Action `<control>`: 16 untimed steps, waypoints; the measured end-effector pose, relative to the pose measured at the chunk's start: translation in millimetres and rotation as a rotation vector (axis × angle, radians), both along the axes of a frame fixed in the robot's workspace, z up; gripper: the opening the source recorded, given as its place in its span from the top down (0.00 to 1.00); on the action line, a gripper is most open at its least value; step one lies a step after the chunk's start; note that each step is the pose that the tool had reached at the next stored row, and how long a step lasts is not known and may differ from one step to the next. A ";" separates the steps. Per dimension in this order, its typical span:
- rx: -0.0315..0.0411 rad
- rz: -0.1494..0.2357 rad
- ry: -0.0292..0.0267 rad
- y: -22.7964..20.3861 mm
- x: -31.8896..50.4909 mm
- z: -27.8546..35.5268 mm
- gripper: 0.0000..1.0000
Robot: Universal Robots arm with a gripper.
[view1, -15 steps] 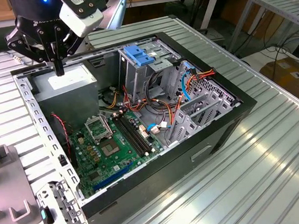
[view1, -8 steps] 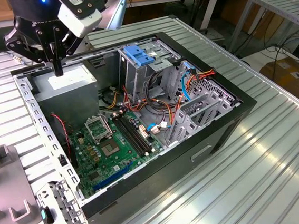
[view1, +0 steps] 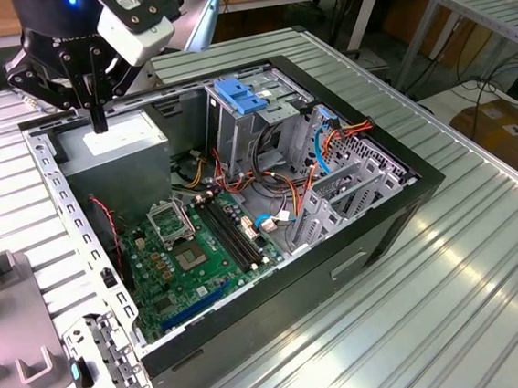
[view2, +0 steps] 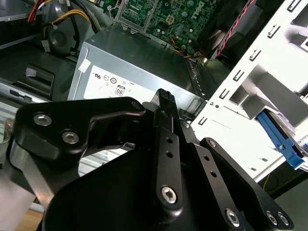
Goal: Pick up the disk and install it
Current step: 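Reach for the disk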
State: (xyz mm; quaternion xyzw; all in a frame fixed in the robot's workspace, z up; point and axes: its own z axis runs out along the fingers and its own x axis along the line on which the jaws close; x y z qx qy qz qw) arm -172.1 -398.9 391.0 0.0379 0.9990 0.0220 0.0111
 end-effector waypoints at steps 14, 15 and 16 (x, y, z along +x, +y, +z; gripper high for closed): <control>0.0000 0.000 0.0000 0.0 -4.4 -0.6 0.89; 0.0000 0.000 0.0000 0.0 -4.7 -0.6 0.89; 0.0000 0.000 0.0000 0.0 -5.3 -0.7 0.89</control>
